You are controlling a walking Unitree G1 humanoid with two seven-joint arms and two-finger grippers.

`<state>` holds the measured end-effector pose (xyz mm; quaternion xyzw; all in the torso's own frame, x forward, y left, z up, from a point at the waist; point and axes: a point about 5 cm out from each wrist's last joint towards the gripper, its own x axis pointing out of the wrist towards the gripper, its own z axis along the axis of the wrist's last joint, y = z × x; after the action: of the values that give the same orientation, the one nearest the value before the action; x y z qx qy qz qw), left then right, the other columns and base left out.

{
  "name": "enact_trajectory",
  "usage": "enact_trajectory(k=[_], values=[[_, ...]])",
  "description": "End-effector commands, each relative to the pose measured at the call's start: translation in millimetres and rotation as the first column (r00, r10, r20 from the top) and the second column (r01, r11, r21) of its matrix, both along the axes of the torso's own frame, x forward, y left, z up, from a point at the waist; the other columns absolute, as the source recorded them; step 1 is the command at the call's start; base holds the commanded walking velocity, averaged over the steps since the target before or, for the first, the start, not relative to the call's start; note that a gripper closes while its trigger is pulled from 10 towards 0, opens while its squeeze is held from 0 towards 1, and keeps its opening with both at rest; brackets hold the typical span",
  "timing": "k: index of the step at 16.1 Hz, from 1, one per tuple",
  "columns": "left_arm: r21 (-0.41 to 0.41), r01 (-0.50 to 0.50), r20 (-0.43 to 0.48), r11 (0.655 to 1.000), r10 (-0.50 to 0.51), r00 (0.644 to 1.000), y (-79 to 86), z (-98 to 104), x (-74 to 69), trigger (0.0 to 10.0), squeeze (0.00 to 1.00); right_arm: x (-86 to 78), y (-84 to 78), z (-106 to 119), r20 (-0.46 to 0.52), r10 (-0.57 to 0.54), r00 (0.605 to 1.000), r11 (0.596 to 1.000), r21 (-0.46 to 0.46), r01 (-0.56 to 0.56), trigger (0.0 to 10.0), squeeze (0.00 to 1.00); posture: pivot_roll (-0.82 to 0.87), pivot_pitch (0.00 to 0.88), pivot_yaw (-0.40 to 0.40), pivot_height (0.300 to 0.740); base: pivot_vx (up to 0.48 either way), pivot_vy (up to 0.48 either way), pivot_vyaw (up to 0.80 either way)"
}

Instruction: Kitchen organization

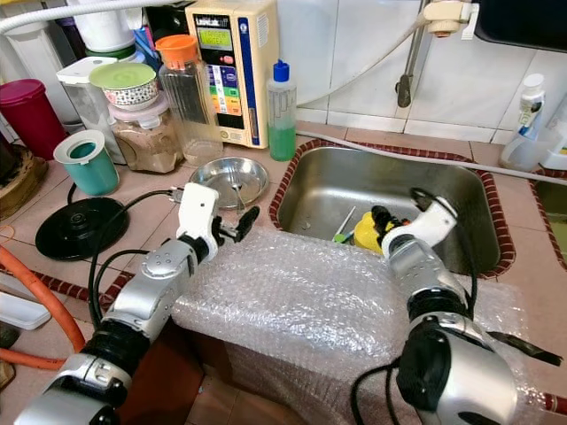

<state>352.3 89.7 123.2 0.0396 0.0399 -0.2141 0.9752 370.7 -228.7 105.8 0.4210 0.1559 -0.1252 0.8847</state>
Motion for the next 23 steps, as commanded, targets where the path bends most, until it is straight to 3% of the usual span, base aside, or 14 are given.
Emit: enact_trajectory(k=[1,7,8,9,10,13,16,18,21,23], values=[[0.036,0.010,0.042,0.999,-0.012,0.999,3.1,8.9,5.7,10.0,1.00,6.5,2.2,13.6,0.031,-0.025,0.999,0.998,0.055,0.023,10.0,1.00,-0.01,0.000,0.098,0.740,0.000,0.000,0.00],[0.143,0.021,0.120,0.990,-0.038,0.992,6.8,11.0,12.7,10.0,1.00,3.6,13.7,4.1,-0.035,-0.029,0.999,0.996,0.081,0.032,10.0,1.00,-0.01,0.000,0.104,0.740,0.000,0.000,0.00],[0.153,0.023,0.133,0.988,-0.043,0.990,8.2,11.8,13.5,10.0,0.00,4.1,14.2,6.3,-0.028,-0.021,0.999,0.997,0.076,0.024,10.0,0.99,-0.01,0.000,0.104,0.740,0.000,0.000,0.00],[0.166,0.028,0.138,0.986,-0.052,0.989,9.3,12.0,14.3,10.0,0.00,5.2,14.2,9.3,-0.018,-0.017,1.000,0.997,0.071,0.018,10.0,0.63,-0.02,0.000,0.105,0.740,0.000,0.000,0.00],[0.181,0.041,0.150,0.983,-0.069,0.986,9.6,12.9,14.7,10.0,0.00,6.8,15.8,14.2,-0.004,-0.003,1.000,0.998,0.067,0.003,10.0,0.00,-0.02,0.000,0.105,0.740,0.000,0.000,0.00],[0.229,0.094,0.156,0.969,-0.132,0.979,6.2,7.4,11.8,10.0,0.00,5.6,36.9,29.1,0.050,0.155,0.987,0.988,-0.020,-0.154,10.0,0.00,-0.01,0.000,0.102,0.740,0.000,0.000,0.00],[0.226,0.104,0.159,0.969,-0.142,0.977,2.3,3.5,8.9,10.0,0.00,-9.7,50.0,25.3,0.024,0.274,0.961,0.953,-0.143,-0.268,10.0,0.00,-0.02,0.000,0.103,0.740,0.000,0.000,0.00],[0.222,0.115,0.153,0.968,-0.151,0.977,0.1,0.2,7.2,10.0,0.00,-26.9,53.7,25.0,0.017,0.384,0.923,0.877,-0.319,-0.359,10.0,0.00,-0.02,0.000,0.100,0.740,0.000,0.000,0.00],[0.242,0.151,0.145,0.958,-0.189,0.971,-0.2,-5.9,4.6,10.0,0.00,-56.0,55.5,28.9,-0.059,0.533,0.844,0.677,-0.568,-0.467,10.0,0.00,-0.03,0.000,0.105,0.740,0.000,0.000,0.00],[0.250,0.168,0.140,0.953,-0.207,0.968,-0.6,-7.8,3.7,10.0,0.00,-68.5,56.4,34.3,-0.071,0.580,0.811,0.620,-0.607,-0.497,10.0,0.00,-0.03,0.000,0.114,0.740,0.000,0.000,0.00]])
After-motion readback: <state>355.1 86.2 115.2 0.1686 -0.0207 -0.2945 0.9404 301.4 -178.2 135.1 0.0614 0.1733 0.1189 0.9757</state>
